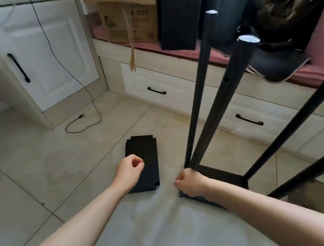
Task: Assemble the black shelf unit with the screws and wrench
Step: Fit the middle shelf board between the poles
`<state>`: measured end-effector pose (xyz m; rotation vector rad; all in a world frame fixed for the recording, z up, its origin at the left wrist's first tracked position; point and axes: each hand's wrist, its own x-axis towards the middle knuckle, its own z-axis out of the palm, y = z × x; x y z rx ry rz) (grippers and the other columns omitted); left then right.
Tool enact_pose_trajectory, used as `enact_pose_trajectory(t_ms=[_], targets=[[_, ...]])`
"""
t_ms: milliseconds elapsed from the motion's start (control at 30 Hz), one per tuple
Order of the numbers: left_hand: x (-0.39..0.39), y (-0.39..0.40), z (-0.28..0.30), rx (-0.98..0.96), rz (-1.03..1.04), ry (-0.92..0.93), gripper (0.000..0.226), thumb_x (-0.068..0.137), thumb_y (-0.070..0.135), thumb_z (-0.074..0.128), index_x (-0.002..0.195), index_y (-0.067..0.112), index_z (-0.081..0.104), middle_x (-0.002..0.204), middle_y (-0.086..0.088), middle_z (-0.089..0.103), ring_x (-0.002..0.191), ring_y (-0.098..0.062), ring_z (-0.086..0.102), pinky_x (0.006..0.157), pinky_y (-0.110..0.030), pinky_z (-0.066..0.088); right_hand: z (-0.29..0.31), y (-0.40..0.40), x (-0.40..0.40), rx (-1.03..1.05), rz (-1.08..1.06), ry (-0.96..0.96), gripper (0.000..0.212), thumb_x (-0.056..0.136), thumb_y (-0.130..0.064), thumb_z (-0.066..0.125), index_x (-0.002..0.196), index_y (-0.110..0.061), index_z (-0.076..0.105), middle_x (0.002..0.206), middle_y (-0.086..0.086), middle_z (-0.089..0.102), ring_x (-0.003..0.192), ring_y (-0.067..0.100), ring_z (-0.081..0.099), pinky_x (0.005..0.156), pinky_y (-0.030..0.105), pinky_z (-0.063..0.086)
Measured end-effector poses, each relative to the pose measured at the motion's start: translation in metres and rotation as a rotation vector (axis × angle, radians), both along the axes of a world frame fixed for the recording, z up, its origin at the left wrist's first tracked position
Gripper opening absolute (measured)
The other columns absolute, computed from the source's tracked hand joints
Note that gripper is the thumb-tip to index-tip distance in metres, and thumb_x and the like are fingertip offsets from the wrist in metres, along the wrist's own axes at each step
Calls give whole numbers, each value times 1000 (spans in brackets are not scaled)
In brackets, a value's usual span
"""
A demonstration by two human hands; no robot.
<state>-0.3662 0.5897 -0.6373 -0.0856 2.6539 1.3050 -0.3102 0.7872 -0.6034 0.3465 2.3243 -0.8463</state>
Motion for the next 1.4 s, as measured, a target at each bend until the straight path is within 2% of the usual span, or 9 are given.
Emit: enact_pose_trajectory(t_ms=[100,200,333,467,600,767,1067,1200,1400], targets=[[-14,-22,-41,-39,70,-99,10,98,17,60,105,16,68,101,0,69,89,-15,60,70,-25,42,-45,-27,-28,-46,-18,-75,31,102,-16,44,105,10,61,83,13,51,68,13,55,63,23,42],[-26,-32,-73,-57,101,-209,19,99,17,58,117,12,64,113,-5,67,93,-18,59,76,-26,44,-79,-42,-48,-58,-88,-102,24,101,-26,47,106,-6,58,95,11,56,81,25,54,70,33,47],[-45,-38,-108,-45,144,-335,39,97,19,60,135,7,55,132,-12,61,113,-27,59,86,-27,41,-121,-60,-69,-93,-179,-150,31,102,-23,43,126,-4,51,111,11,55,94,26,56,90,38,54],[-61,-43,-129,-27,130,-420,49,94,16,64,139,6,50,140,-12,57,124,-30,56,85,-23,37,-156,-66,-83,-147,-324,-197,40,103,-27,42,138,-8,42,132,11,49,108,27,54,85,33,53],[-69,-50,-145,-6,143,-484,55,93,16,64,143,4,44,146,-13,52,131,-30,52,89,-23,35,-174,-61,-94,-201,-494,-208,22,101,-28,47,116,-14,40,99,0,49,104,25,53,82,33,53],[-72,-48,-161,77,118,-526,47,91,9,64,136,8,54,135,-10,63,120,-29,61,103,-37,49,-189,-59,-100,-286,-595,-273,24,102,-29,50,120,-16,41,100,1,44,101,25,51,86,36,52],[-65,-45,-167,60,332,-380,29,91,10,63,119,4,64,113,-11,68,99,-30,64,83,-32,50,-201,-61,-93,-312,-679,-206,21,93,-23,67,88,-12,50,93,1,53,80,13,51,78,31,53],[-64,-48,-155,193,474,-350,26,94,19,69,114,4,63,105,-8,66,96,-30,64,92,-41,54,-182,-68,-90,-438,-822,-192,44,89,-26,73,117,-7,45,117,10,56,98,25,62,71,32,56],[-68,-66,-121,486,615,-375,8,86,4,77,90,5,70,101,-19,72,88,-30,69,84,-41,58,-119,-78,-93,-848,-1092,-129,45,89,3,68,123,-3,40,118,25,55,85,41,68,61,48,61]])
